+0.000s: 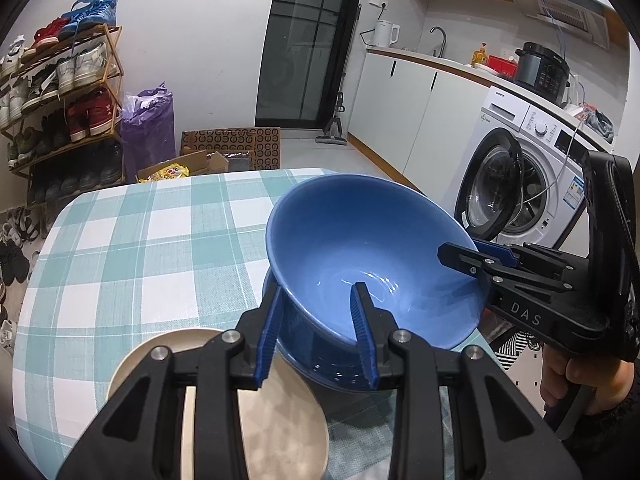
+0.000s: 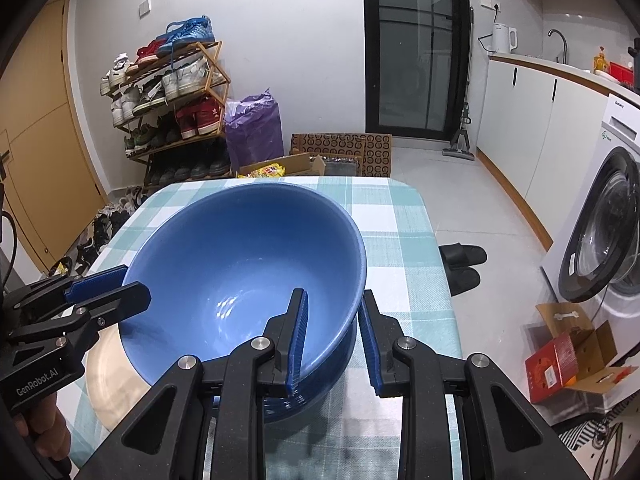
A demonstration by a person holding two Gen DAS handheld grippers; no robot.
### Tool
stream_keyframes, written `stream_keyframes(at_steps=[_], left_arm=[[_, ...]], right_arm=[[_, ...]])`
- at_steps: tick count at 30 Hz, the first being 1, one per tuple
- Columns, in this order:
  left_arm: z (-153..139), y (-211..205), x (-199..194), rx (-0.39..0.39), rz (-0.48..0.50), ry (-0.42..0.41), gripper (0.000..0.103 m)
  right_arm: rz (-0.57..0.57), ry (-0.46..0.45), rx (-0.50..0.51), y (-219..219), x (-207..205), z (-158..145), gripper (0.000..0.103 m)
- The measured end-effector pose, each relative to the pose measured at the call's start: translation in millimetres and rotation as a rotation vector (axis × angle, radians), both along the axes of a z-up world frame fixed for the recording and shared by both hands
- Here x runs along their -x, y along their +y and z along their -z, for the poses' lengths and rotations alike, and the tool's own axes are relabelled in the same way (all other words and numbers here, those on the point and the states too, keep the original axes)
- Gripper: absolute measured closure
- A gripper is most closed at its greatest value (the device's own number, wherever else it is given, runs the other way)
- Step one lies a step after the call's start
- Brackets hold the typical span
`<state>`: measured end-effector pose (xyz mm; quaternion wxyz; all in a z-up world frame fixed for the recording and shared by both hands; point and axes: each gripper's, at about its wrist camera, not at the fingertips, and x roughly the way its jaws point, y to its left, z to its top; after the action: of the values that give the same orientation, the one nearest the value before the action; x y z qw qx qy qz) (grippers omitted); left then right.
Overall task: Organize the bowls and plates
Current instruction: 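Lower the held blue bowl into the smaller blue bowl, then open both grippers to release the bowl inside the smaller bowl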
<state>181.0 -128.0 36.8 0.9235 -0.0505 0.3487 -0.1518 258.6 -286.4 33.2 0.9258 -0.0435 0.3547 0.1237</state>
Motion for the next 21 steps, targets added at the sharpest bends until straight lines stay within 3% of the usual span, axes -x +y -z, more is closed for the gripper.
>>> stream_keyframes(at_steps=[21], left_arm=[[24.4,2.5,-4.3,-0.037,-0.011,0.043,0.070]], right_arm=[[0.008,0.043,0.034,11.7,-5.2,28.7,0.077]])
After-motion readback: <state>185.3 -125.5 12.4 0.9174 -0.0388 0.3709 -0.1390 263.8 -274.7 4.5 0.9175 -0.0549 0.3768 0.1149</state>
